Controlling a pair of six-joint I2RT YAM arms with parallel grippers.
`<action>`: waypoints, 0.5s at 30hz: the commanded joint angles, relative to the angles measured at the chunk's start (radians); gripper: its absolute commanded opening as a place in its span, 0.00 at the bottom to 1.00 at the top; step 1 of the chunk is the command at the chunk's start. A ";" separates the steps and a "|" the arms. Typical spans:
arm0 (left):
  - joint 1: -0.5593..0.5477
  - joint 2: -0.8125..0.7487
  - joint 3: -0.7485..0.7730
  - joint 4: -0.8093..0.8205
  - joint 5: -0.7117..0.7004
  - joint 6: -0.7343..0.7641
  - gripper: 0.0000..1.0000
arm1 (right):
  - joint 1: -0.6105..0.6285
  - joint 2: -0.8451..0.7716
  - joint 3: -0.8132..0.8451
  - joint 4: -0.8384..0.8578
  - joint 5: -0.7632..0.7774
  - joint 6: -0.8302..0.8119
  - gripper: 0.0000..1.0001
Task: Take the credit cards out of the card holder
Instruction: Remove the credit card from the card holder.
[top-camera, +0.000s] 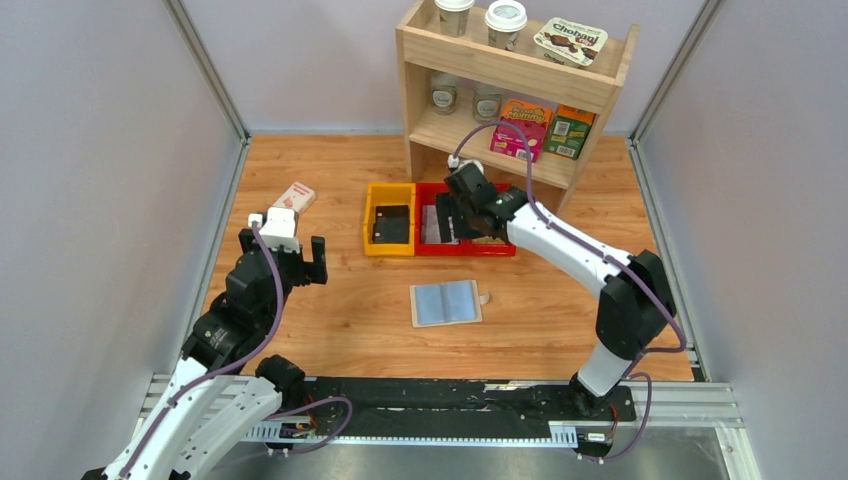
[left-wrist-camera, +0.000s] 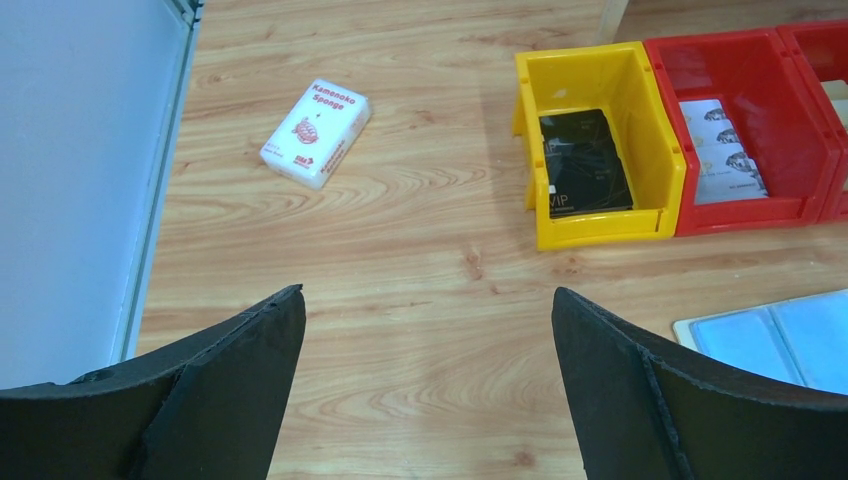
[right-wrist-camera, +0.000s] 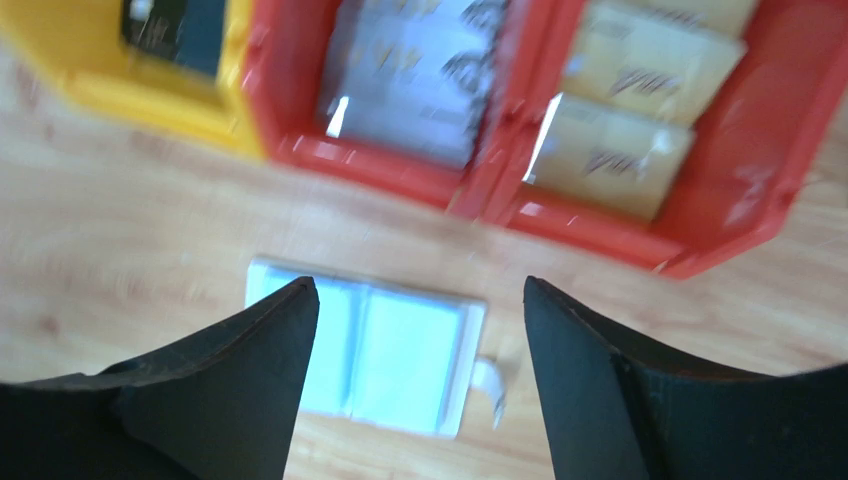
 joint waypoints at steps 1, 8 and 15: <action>0.003 0.011 -0.002 0.027 -0.018 0.004 1.00 | 0.117 -0.084 -0.112 0.008 -0.005 0.047 0.79; 0.001 0.020 -0.002 0.021 -0.020 -0.002 1.00 | 0.291 -0.047 -0.195 0.037 -0.030 0.131 0.85; 0.003 0.035 0.001 0.009 -0.020 -0.006 1.00 | 0.332 0.091 -0.165 0.039 -0.035 0.161 0.87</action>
